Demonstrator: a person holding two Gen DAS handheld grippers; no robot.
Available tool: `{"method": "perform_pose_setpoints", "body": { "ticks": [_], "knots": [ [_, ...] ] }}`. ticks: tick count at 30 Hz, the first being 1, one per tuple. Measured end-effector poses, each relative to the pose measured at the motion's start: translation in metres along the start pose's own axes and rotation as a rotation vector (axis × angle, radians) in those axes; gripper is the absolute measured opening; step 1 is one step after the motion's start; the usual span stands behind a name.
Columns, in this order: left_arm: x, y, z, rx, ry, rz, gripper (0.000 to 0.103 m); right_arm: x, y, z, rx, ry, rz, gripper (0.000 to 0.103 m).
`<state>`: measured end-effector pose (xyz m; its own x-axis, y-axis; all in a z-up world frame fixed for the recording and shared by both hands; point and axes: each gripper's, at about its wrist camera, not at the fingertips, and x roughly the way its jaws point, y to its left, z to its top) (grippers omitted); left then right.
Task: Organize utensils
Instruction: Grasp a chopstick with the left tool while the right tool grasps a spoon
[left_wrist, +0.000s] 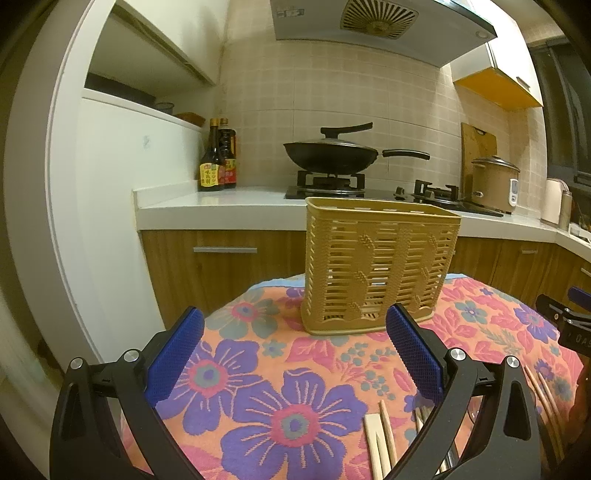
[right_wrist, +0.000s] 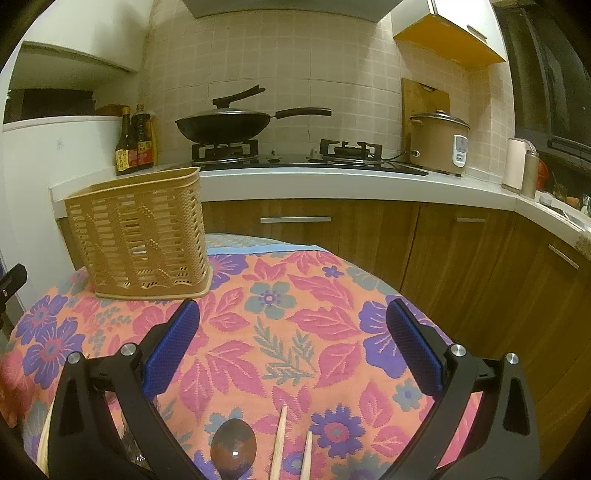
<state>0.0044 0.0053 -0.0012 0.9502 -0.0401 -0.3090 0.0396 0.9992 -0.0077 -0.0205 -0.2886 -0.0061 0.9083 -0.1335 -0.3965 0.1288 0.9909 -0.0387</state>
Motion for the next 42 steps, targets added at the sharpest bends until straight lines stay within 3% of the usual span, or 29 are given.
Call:
{"method": "perform_pose_setpoints", "body": {
  "ticks": [10,14,16,20,23,28,33,42],
  "knots": [
    [0.003,0.007,0.0,-0.027,0.026,-0.025,0.096,0.003,-0.001,0.0,-0.003,0.049,-0.039,0.096],
    [0.018,0.03,-0.005,-0.111,0.232,-0.163,0.092,-0.011,0.002,0.006,-0.018,0.175,0.0,0.096],
    [0.029,0.042,-0.013,-0.141,0.391,-0.273,0.08,-0.018,0.002,0.003,-0.016,0.241,0.032,0.096],
    [0.033,0.042,-0.03,-0.109,0.552,-0.363,0.069,-0.022,0.004,-0.013,-0.001,0.359,0.087,0.085],
    [0.028,0.026,-0.04,-0.049,0.592,-0.417,0.062,-0.025,0.011,-0.029,-0.004,0.42,0.138,0.073],
    [0.028,-0.005,-0.053,0.086,0.641,-0.381,0.046,-0.037,0.025,-0.041,-0.04,0.464,0.179,0.049],
    [0.031,-0.023,-0.051,0.17,0.65,-0.328,0.044,-0.044,0.029,-0.047,-0.047,0.486,0.208,0.038],
    [0.031,-0.042,-0.052,0.279,0.658,-0.28,0.046,-0.031,0.03,-0.058,-0.052,0.564,0.211,0.033]
  ]
}}
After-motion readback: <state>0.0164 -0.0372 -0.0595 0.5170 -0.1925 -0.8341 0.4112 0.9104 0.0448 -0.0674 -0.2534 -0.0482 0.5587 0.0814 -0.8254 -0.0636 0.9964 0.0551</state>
